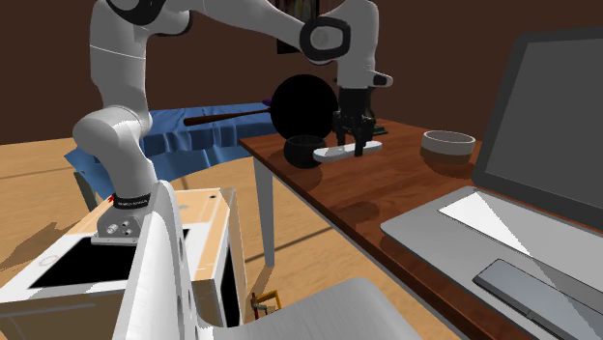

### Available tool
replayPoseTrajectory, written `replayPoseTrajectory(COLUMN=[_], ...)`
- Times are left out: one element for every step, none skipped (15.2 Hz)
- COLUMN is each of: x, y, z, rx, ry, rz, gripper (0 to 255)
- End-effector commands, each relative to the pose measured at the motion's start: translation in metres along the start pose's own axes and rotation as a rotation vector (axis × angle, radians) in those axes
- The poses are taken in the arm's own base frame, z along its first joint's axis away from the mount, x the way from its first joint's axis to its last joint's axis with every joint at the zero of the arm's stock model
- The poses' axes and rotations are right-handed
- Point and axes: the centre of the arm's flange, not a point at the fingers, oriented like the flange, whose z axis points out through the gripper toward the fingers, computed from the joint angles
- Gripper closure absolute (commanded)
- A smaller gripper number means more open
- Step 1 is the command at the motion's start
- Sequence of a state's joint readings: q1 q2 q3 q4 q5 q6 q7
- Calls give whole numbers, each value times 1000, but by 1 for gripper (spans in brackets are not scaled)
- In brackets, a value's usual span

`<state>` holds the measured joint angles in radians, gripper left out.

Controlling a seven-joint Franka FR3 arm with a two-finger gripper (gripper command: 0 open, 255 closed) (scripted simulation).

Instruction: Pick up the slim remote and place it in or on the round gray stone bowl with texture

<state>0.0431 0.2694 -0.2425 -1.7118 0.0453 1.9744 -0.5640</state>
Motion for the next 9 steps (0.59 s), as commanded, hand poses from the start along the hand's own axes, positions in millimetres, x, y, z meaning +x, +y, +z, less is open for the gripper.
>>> replayPoseTrajectory(x=[0,0,0,0,0,0,0,0,0], y=[-1,-1,-1,0,0,0,0,0,0], z=[-12,-17,-22,-27,-33,-38,-43,-49,-54], rx=[0,0,0,0,0,0,0,0,0], ry=[0,0,0,0,0,0,0,0,0], rz=[0,0,0,0,0,0,0,0,0], gripper=[255,255,255,255,255,255,255,255,255])
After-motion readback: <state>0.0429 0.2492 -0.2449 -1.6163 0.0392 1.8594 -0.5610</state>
